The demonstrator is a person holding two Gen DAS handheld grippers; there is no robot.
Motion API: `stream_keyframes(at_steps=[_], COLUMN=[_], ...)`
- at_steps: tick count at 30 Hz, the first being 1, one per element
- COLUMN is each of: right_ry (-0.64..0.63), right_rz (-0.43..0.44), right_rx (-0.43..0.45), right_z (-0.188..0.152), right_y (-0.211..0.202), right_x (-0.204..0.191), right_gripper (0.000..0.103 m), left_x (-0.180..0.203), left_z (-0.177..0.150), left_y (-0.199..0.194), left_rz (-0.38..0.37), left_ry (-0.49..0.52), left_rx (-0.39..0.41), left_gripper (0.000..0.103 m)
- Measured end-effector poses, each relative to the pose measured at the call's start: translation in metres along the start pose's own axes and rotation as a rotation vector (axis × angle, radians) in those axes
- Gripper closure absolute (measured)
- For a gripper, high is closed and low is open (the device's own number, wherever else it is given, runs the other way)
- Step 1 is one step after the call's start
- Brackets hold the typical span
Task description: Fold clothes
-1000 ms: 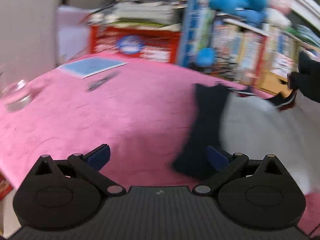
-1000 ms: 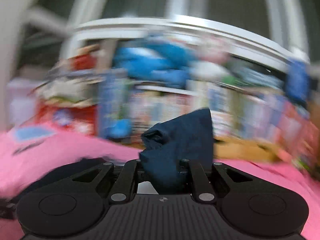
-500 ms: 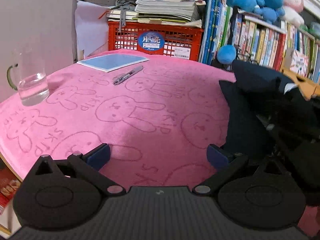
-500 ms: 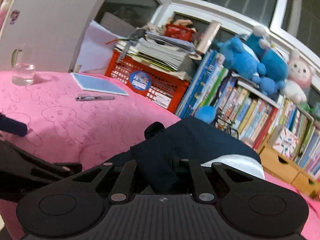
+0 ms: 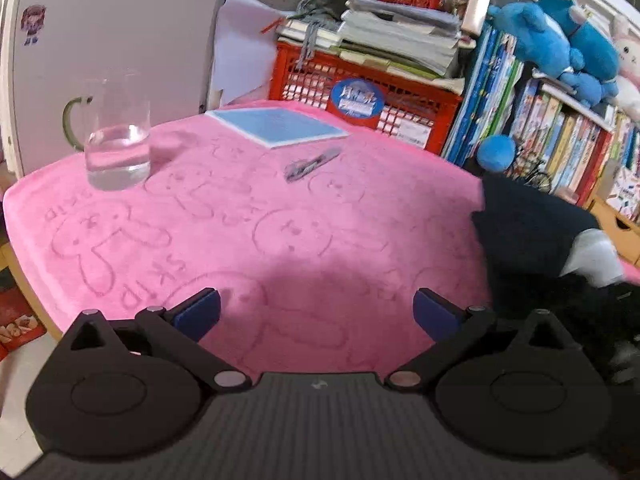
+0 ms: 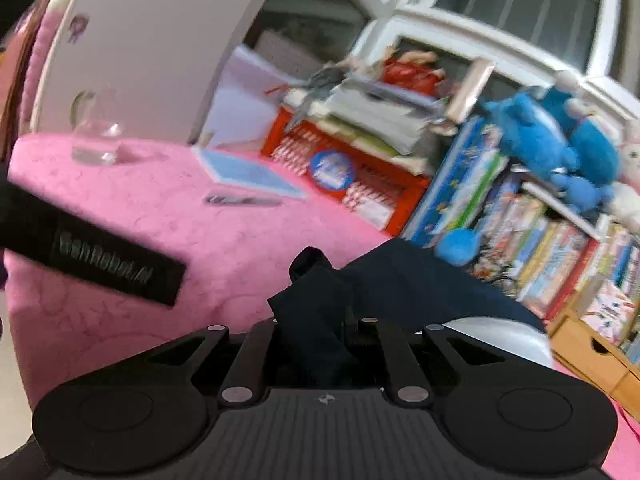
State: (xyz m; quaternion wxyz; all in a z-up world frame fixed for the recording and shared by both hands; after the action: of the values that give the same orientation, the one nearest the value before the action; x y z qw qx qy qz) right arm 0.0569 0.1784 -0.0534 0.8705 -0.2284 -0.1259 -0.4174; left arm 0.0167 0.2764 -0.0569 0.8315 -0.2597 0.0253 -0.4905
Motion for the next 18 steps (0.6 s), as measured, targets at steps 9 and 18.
stream_keyframes(at_steps=[9,18], right_ry=[0.041,0.196], right_rz=[0.200,0.183], right_rx=[-0.025,0.059], right_z=[-0.011,-0.047], right_y=[-0.019,-0.109], right_x=[-0.027,0.016], right_gripper=[0.022,0.015], left_x=[0.034,0.093], left_z=[0.032,0.005], left_y=[-0.009,-0.007], left_rz=[-0.062,-0.149], left_ry=[0.090,0.209], left_rx=[0.060,0.018], left_gripper=[0.000,0.000])
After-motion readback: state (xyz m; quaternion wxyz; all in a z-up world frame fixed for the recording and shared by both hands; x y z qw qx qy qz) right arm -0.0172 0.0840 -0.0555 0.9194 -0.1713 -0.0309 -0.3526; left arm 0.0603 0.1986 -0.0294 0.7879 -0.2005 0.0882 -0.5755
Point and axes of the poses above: each gripper's, at about its wrist camera, not at the fingertips, and y roughly the way its jaws point, x to its right, z to its top, the point moved 10 cm from there along y, roughly the way its jaws point, and after that the axes turned 7 degrees about x, right-handed, at the moved point
